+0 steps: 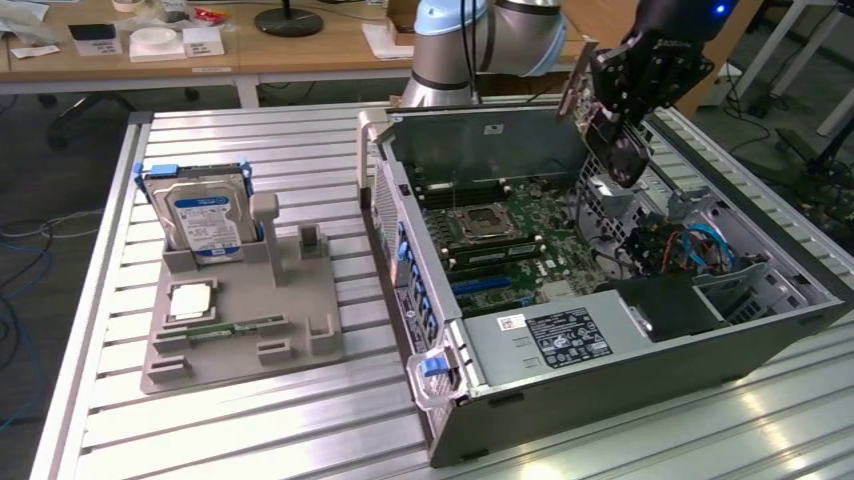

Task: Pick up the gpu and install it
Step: 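Pick up the gpu and move the gpu toward the slot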

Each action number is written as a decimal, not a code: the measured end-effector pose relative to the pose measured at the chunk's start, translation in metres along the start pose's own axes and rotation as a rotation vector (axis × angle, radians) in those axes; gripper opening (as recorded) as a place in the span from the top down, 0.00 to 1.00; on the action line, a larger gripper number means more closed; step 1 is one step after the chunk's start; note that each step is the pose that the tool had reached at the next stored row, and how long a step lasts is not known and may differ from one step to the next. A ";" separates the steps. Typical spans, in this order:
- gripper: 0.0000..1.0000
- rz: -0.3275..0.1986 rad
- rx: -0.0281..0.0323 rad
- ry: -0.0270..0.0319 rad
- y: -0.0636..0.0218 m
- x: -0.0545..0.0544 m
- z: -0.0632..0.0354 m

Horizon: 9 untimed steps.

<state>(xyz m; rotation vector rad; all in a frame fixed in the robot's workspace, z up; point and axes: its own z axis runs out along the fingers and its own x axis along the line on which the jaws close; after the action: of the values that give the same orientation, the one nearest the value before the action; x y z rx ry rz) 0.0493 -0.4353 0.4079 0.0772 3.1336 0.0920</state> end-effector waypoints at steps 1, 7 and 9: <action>0.73 0.000 -0.0001 0.0000 0.0001 -0.002 0.0001; 0.73 0.000 0.0000 -0.0001 0.0002 -0.004 0.0000; 0.73 0.000 0.0001 -0.0001 0.0003 -0.008 0.0000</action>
<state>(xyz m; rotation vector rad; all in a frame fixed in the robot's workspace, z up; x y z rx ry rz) 0.0570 -0.4354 0.4080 0.0780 3.1336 0.0919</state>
